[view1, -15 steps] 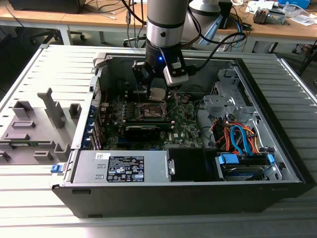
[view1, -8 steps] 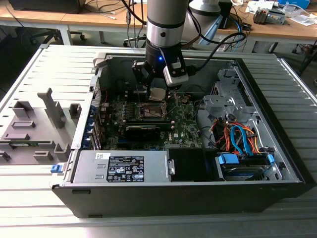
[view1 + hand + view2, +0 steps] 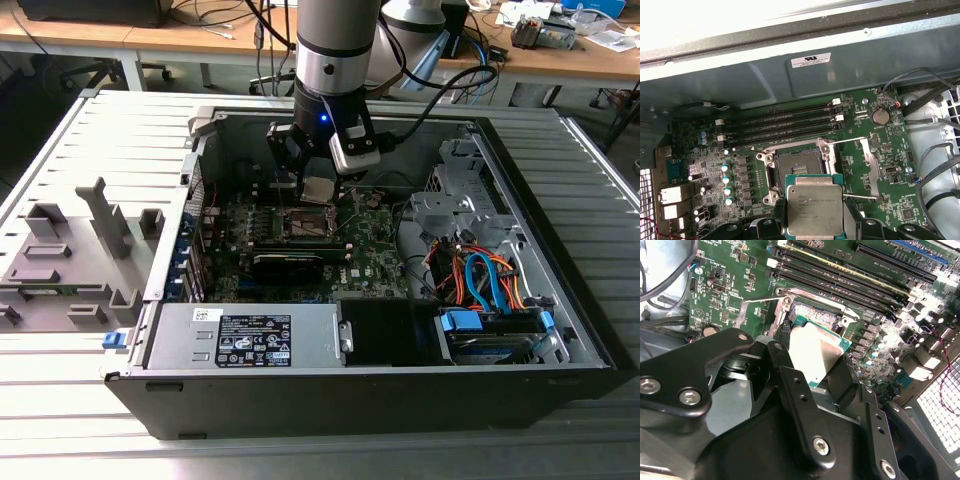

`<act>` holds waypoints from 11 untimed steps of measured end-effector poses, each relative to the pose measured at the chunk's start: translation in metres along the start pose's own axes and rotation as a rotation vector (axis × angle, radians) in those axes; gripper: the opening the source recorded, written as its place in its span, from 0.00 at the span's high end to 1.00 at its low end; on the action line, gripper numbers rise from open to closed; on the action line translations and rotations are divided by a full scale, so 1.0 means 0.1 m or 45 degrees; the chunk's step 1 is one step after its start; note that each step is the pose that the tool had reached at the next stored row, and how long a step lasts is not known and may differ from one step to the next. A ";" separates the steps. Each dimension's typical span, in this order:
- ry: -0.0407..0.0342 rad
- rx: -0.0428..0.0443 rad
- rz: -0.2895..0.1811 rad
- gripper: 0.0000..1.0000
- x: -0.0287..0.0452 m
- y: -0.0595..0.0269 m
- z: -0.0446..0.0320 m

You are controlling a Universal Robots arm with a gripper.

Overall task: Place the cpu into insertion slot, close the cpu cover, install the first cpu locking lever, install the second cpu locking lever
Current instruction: 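Place the cpu into insertion slot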

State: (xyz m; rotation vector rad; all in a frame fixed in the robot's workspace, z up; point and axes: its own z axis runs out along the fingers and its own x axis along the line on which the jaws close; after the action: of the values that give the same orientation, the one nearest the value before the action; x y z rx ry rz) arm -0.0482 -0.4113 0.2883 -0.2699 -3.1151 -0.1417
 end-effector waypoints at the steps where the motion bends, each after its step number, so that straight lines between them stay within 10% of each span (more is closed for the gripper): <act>1: 0.0000 0.000 0.001 0.46 0.000 0.000 0.000; 11: -0.0005 0.000 0.006 0.46 0.000 0.000 0.000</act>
State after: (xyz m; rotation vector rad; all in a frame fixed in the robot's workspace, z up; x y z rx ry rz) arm -0.0482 -0.4113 0.2883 -0.2776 -3.1147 -0.1419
